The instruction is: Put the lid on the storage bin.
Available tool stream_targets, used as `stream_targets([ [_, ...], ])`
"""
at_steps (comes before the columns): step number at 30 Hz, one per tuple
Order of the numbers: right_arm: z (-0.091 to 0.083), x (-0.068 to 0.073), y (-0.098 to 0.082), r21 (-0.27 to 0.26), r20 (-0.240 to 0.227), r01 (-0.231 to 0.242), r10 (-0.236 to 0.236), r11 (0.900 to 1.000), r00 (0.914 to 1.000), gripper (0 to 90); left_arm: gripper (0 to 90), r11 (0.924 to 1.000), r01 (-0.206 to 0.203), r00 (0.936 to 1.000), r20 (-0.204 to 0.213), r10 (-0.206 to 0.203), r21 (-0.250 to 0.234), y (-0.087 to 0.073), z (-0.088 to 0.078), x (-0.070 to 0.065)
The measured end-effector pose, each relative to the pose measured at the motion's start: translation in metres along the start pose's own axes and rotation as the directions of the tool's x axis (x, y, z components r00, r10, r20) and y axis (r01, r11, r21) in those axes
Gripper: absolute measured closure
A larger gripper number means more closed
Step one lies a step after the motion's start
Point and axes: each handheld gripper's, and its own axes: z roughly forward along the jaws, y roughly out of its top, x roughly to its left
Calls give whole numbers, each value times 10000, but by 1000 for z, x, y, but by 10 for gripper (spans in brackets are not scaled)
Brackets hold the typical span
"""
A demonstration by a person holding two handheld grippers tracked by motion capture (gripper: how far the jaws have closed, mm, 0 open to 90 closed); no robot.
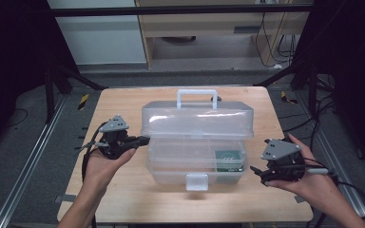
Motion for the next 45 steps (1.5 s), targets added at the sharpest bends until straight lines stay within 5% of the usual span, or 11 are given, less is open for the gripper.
stream_targets([
  [17, 2, -3, -20, 225, 212, -382, 377, 9990, 9991, 112, 900, 9998, -201, 9997, -127, 201, 38, -16, 2, -8],
  [31, 4, -3, -33, 454, 313, -587, 573, 9972, 9979, 114, 900, 9995, 296, 9992, -259, -300, -150, -37, -1, -4],
  [45, 8, -2, -40, 565, 342, -676, 658, 9961, 9972, 114, 900, 9993, 361, 9991, -235, -363, -74, -50, 3, -3],
])
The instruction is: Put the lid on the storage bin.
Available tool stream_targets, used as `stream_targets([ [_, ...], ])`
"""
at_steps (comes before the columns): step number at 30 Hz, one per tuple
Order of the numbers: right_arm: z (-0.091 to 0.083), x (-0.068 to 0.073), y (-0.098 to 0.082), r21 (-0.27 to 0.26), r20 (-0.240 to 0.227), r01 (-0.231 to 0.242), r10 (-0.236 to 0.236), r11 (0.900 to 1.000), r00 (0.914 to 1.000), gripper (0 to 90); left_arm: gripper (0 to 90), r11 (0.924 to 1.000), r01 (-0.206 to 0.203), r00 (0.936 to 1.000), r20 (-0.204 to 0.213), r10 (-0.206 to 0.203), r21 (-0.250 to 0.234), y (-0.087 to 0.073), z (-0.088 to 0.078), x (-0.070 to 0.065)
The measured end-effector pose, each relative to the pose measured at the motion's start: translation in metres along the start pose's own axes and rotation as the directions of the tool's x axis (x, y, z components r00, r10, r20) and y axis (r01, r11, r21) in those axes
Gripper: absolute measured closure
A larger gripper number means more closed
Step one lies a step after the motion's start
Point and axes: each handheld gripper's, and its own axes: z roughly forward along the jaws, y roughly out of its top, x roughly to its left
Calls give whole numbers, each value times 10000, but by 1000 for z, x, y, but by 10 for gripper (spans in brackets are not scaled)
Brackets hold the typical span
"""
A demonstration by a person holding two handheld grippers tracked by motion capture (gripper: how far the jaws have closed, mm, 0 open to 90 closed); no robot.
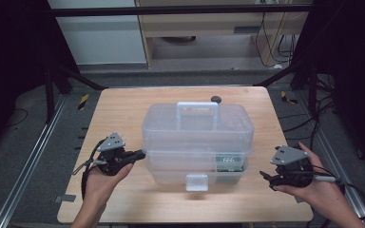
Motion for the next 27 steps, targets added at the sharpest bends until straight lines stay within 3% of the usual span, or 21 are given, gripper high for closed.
stream_targets([
  [27, 3, 1, -7, 38, 40, -115, 115, 9999, 9999, 115, 900, 9996, 8, 10000, 98, -11, 293, -14, 6, -1],
])
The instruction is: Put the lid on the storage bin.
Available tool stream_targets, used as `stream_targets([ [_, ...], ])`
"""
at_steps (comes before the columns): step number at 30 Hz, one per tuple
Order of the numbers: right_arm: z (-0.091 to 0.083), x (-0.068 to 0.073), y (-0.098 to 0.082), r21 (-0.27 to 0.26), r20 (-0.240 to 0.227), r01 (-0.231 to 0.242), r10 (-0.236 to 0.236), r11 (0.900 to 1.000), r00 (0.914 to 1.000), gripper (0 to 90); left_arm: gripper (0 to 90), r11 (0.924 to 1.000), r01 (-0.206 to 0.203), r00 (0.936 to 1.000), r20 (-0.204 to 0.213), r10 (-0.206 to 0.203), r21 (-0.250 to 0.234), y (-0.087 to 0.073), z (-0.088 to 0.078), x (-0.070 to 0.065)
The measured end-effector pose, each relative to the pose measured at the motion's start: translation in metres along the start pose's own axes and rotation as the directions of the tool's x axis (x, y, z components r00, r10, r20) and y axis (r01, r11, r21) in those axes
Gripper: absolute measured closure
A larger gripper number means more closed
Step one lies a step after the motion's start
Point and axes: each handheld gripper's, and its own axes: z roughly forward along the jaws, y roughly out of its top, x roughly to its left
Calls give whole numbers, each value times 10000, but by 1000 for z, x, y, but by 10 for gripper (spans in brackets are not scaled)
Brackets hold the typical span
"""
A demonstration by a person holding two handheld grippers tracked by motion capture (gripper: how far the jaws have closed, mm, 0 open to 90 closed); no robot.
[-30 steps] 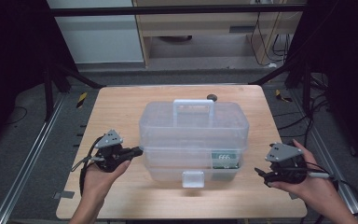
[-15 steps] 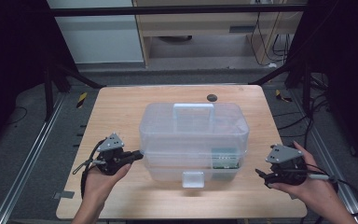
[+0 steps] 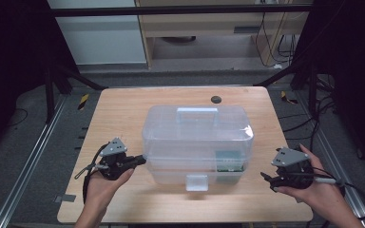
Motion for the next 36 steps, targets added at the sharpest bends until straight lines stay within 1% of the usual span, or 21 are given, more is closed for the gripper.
stream_targets([
  [6, 1, 1, -2, 72, 8, -7, 7, 10000, 10000, 115, 900, 10000, -1, 10000, 50, 1, 85, -3, 1, 0],
  [16, 3, 2, -2, 34, -38, -52, 52, 10000, 10000, 115, 900, 9999, -28, 10000, 55, 27, 132, -4, 1, 0],
  [20, 6, 1, -3, 65, -17, -127, 128, 9999, 9999, 115, 899, 9988, -198, 9996, -196, 208, 458, -8, 0, 3],
  [21, 6, 1, -3, 65, -17, -127, 128, 9999, 9999, 115, 895, 9988, -198, 9996, -196, 208, 458, -8, 0, 3],
  [22, 7, -1, -4, 110, 11, -208, 207, 9997, 9998, 116, 887, 9961, -348, 9983, -431, 384, 811, -12, -1, 6],
  [23, 8, -3, -5, 167, 54, -238, 237, 9996, 9997, 116, 869, 9954, -411, 9975, -542, 459, 870, -14, -4, 8],
  [24, 8, -4, -5, 163, 83, -262, 260, 9995, 9996, 118, 868, 9948, -390, 9966, -688, 456, 937, -15, -8, 12],
  [26, 10, -8, -6, 141, 135, -373, 371, 9992, 9992, 119, 870, 9946, -380, 9925, -1124, 488, 963, -16, -17, 20],
  [27, 11, -9, -7, 158, 176, -435, 432, 9989, 9989, 120, 873, 9955, -303, 9906, -1302, 420, 902, -17, -20, 25],
  [28, 13, -11, -7, 178, 228, -507, 503, 9986, 9985, 122, 874, 9961, -208, 9902, -1360, 323, 853, -17, -23, 30],
  [30, 20, -15, -8, 251, 280, -664, 657, 9975, 9974, 123, 874, 9971, -88, 9857, -1672, 214, 756, -16, -26, 41],
  [31, 24, -18, -9, 305, 346, -732, 721, 9969, 9968, 125, 872, 9971, -88, 9857, -1672, 214, 756, -16, -26, 41],
  [32, 28, -21, -10, 338, 374, -853, 840, 9958, 9958, 129, 870, 9974, 28, 9794, -2018, 117, 715, -15, -25, 53],
  [33, 28, -21, -10, 338, 374, -853, 840, 9958, 9958, 129, 870, 9974, 28, 9794, -2018, 117, 715, -15, -25, 53],
  [34, 39, -28, -11, 391, 461, -1136, 1118, 9928, 9927, 134, 870, 9973, 57, 9732, -2295, 112, 728, -14, -22, 63],
  [36, 51, -36, -11, 411, 567, -1442, 1418, 9887, 9883, 143, 864, 9974, 124, 9663, -2574, 63, 711, -13, -16, 73],
])
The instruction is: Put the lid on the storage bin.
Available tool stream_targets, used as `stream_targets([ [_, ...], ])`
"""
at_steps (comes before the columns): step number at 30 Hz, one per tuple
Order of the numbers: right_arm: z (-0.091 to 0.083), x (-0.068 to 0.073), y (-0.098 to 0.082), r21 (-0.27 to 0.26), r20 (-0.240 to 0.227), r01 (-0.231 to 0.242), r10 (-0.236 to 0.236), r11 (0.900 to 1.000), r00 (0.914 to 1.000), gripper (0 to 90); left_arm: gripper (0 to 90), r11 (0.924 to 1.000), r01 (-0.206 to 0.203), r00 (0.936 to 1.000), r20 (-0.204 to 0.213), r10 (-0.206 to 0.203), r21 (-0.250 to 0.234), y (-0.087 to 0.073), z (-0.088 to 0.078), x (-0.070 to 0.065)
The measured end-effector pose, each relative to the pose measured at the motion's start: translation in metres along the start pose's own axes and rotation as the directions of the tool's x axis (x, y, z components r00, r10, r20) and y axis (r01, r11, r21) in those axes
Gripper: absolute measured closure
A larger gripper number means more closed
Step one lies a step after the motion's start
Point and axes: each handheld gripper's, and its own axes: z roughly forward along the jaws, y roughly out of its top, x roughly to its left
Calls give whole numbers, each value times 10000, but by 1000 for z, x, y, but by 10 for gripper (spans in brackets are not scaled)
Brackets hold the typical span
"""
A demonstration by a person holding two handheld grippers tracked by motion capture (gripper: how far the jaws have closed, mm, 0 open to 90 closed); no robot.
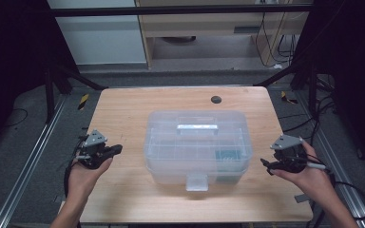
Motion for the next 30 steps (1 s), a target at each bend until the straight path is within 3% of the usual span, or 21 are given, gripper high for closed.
stream_targets([
  [3, 18, -13, 4, 13, 148, -541, 541, 9985, 9984, 147, 818, 9999, 164, 9998, -119, -163, 49, 4, 15, 12],
  [5, 24, -17, 6, -36, 223, -731, 732, 9973, 9971, 148, 805, 9998, 148, 9997, -207, -146, 128, 6, 21, 14],
  [6, 35, -25, 10, -230, 365, -1187, 1195, 9927, 9922, 148, 790, 9996, 1, 9991, -419, 11, 296, 10, 30, 20],
  [7, 35, -25, 10, -230, 365, -1187, 1195, 9927, 9922, 148, 774, 9996, 1, 9991, -419, 11, 296, 10, 30, 20],
  [8, 46, -33, 13, -423, 479, -1602, 1622, 9862, 9856, 150, 743, 9997, 165, 9982, -587, -154, 197, 14, 39, 25],
  [10, 57, -40, 15, -581, 561, -1996, 2028, 9782, 9776, 159, 675, 9995, 240, 9969, -757, -225, 189, 17, 46, 31],
  [13, 73, -49, 16, -658, 654, -2359, 2401, 9695, 9685, 157, 565, 9993, 353, 9956, -873, -339, 153, 19, 55, 36],
  [14, 78, -52, 16, -615, 628, -2487, 2524, 9666, 9656, 156, 506, 9991, 357, 9930, -1136, -328, 230, 20, 65, 41],
  [18, 98, -57, 14, -422, 620, -2873, 2895, 9569, 9552, 155, 347, 9966, 759, 9910, -1131, -719, 319, 16, 85, 51],
  [25, 120, -57, 14, -115, 337, -3236, 3238, 9461, 9455, 153, 187, 9909, 1046, 9898, -1054, -955, 851, 8, 108, 56],
  [27, 130, -58, 12, -47, 158, -3607, 3608, 9327, 9325, 149, 164, 9878, 1183, 9882, -1090, -1072, 1011, 4, 118, 57],
  [29, 133, -59, 11, -5, 137, -3661, 3660, 9306, 9305, 148, 140, 9872, 1212, 9880, -1089, -1099, 1039, 3, 121, 57],
  [30, 141, -60, 9, 79, 72, -3862, 3861, 9224, 9224, 145, 136, 9845, 1292, 9872, -1087, -1164, 1188, 0, 127, 58],
])
